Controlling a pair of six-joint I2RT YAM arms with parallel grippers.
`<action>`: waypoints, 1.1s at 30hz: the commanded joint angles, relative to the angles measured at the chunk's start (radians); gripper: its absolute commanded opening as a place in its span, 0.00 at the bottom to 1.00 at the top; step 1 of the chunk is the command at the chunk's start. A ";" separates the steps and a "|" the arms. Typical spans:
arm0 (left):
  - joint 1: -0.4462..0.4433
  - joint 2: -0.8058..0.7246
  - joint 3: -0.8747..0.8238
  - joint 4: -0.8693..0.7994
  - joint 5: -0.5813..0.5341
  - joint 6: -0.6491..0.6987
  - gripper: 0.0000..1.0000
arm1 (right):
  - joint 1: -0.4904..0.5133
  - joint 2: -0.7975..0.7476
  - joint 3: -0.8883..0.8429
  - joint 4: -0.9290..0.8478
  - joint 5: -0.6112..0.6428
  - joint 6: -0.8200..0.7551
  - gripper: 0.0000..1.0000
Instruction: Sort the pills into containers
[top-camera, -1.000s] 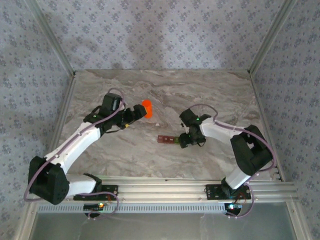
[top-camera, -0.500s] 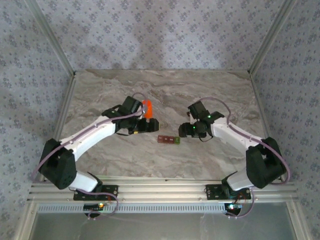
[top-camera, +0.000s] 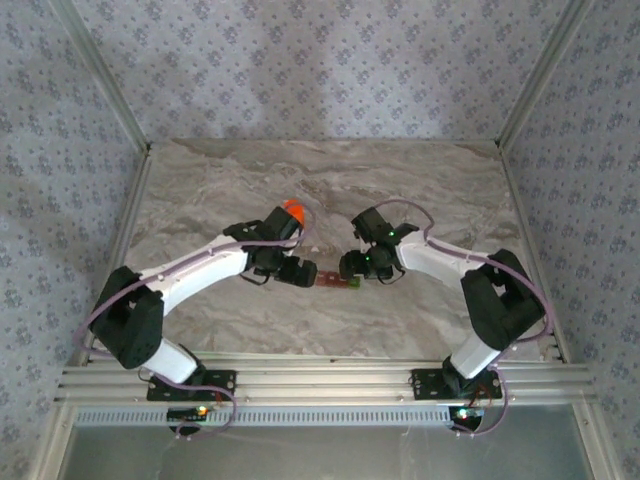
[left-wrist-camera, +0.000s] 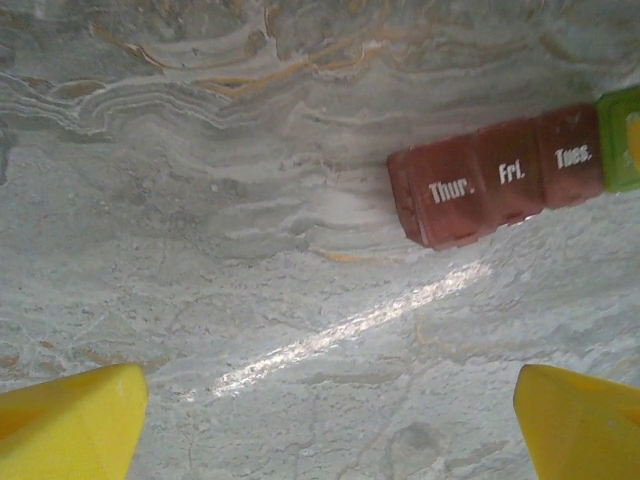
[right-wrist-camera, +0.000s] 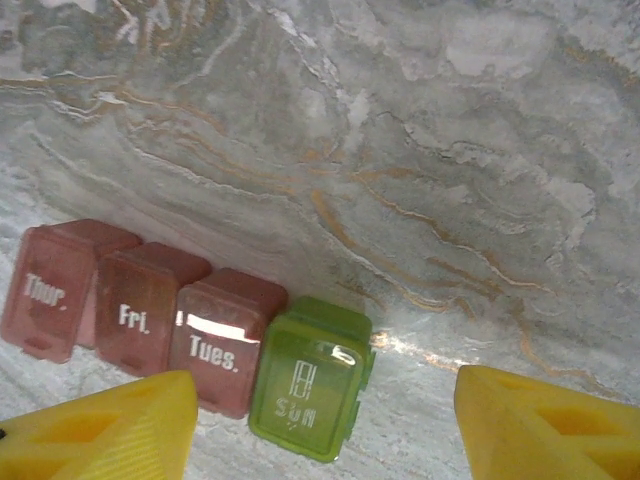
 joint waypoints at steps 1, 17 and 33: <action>-0.016 0.025 -0.027 -0.026 -0.046 0.044 0.95 | 0.005 0.028 0.018 -0.008 0.031 0.022 0.71; -0.034 0.101 -0.052 0.104 -0.059 0.054 0.94 | 0.018 0.081 0.003 0.009 0.038 0.032 0.70; -0.058 0.140 -0.040 0.175 -0.024 0.028 0.94 | 0.036 0.113 0.004 0.021 0.024 0.039 0.69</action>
